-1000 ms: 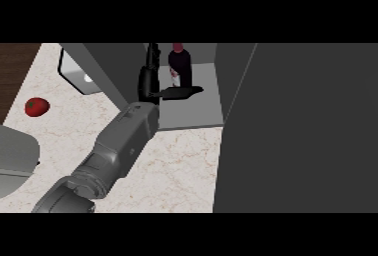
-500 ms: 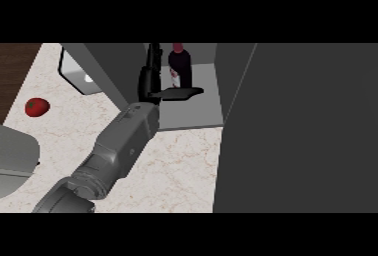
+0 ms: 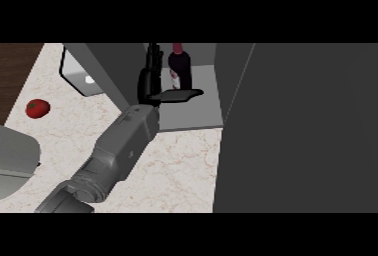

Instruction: Pick up the wine, place it into the cabinet and close the cabinet

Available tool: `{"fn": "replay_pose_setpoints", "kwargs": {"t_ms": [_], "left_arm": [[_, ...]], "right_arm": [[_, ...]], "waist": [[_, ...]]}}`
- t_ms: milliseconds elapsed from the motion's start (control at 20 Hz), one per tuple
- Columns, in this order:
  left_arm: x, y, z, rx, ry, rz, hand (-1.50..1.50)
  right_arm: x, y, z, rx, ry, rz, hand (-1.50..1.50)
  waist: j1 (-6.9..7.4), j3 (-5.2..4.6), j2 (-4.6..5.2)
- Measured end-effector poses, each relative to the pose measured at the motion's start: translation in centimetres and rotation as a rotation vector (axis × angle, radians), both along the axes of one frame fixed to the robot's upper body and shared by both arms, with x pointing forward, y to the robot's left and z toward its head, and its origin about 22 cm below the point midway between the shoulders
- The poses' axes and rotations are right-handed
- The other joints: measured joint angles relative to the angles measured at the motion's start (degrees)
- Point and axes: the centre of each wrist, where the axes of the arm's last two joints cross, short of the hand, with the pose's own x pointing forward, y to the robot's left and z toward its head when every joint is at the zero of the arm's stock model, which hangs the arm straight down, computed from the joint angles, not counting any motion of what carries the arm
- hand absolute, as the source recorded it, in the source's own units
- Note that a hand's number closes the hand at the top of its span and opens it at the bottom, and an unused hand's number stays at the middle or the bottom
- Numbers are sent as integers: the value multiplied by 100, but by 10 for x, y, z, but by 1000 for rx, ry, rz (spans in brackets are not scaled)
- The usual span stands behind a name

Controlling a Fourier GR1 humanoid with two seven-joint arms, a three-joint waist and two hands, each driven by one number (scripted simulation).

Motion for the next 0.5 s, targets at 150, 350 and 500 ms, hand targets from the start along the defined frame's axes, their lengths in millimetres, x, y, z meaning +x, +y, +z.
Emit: {"fn": "replay_pose_setpoints", "kwargs": {"t_ms": [150, 350, 500], "left_arm": [[-3, -1, -3, -8, 6, -14, -150], [-17, 0, -17, -23, 26, -9, -150], [-34, -4, -30, -27, 42, -6, -150]], "right_arm": [[-1, -1, -1, 1, 16, -7, -150], [1, -2, 1, -3, 8, -19, -150], [-1, -4, -2, -2, 13, -26, -150]], "waist": [[27, -2, -28], [83, 4, -55], [153, 5, -69]]}}
